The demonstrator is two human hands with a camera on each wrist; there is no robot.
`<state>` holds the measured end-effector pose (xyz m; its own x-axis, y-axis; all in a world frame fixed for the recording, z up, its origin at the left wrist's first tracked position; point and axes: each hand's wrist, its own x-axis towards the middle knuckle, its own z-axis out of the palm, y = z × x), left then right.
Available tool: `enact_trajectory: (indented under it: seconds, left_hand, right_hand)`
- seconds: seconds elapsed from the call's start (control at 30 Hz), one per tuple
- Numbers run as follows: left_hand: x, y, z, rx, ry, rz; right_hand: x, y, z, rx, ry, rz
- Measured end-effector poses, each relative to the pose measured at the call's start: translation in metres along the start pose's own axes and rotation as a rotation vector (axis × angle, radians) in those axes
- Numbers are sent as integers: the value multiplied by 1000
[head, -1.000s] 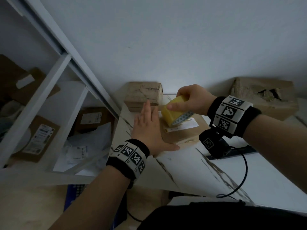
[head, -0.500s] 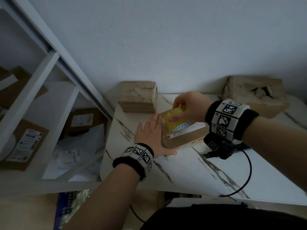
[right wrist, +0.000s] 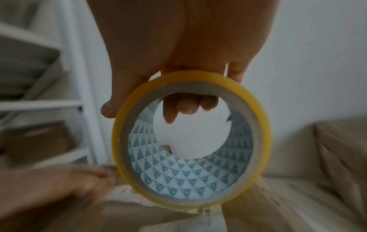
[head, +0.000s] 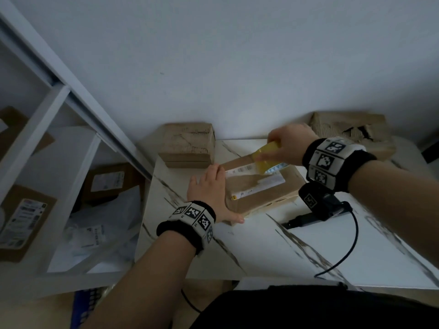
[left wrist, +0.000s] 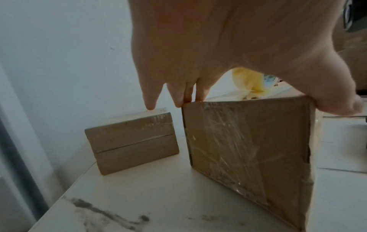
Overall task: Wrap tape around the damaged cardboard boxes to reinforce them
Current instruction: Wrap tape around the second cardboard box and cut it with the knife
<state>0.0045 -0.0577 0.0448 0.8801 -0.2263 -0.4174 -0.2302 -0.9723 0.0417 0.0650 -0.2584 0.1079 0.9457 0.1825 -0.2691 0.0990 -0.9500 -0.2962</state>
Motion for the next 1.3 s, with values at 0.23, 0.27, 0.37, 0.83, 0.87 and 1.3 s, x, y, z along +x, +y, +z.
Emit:
enact_trajectory:
  seconds: [0.23, 0.27, 0.37, 0.83, 0.87, 1.3]
  left_hand:
    - [0, 5, -7, 28, 3, -17]
    - [0, 5, -7, 36, 4, -18]
    - [2, 8, -9, 64, 4, -19]
    - [11, 8, -15, 95, -51, -24]
    - [12, 6, -16, 95, -58, -26]
    - [24, 1, -24, 191, -114, 5]
  right_hand:
    - [0, 23, -6, 253, -14, 61]
    - [2, 23, -10, 193, 10, 55]
    - [5, 21, -26, -82, 64, 57]
    - [18, 72, -27, 72, -51, 139]
    - [17, 74, -26, 81, -66, 138]
    - [21, 86, -8, -161, -239, 248]
